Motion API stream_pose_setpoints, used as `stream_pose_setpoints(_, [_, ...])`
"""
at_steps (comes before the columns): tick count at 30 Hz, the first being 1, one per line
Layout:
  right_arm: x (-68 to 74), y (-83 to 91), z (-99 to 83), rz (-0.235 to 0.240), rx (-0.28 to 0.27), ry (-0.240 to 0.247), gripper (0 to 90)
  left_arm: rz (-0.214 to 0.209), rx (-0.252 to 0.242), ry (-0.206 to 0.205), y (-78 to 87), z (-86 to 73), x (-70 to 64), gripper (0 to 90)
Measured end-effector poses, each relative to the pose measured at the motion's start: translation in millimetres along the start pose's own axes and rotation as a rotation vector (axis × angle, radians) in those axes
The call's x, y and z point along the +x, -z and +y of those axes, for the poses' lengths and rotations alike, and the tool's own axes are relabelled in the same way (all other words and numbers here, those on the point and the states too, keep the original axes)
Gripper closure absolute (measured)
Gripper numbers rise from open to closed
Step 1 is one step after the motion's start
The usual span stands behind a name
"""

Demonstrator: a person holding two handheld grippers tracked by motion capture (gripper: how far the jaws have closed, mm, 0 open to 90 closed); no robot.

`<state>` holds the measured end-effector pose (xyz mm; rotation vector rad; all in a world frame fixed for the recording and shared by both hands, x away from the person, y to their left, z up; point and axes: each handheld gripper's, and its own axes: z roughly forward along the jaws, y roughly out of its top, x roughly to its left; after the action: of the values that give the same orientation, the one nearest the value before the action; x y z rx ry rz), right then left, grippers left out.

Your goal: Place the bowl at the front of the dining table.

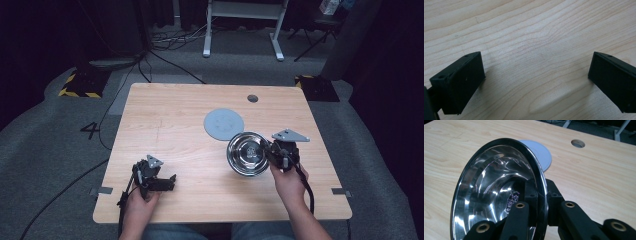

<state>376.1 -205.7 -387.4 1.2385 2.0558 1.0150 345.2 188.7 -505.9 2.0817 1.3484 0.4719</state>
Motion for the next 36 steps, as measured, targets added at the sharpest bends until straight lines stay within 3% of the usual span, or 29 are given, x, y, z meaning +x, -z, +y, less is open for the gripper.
stream_pose_setpoints(9, [-2.7,-12.4,22.9,0.019,-0.033,-0.009,82.9,0.011,-0.003,0.013,3.7,-4.6,0.6,0.7])
stream_pose_setpoints(13, [-1.4,-18.1,31.6,0.012,-0.034,0.006,82.9,0.020,-0.002,0.020,4.3,-5.3,1.1,0.4])
stream_pose_setpoints(23, [-12.0,-29.1,55.3,0.032,-0.033,-0.031,82.9,0.023,-0.002,0.020,4.4,-5.2,1.3,0.4])
stream_pose_setpoints(36, [-19.7,-46.3,83.3,0.037,-0.026,-0.038,82.9,0.020,-0.001,0.027,3.4,-4.1,1.1,0.3])
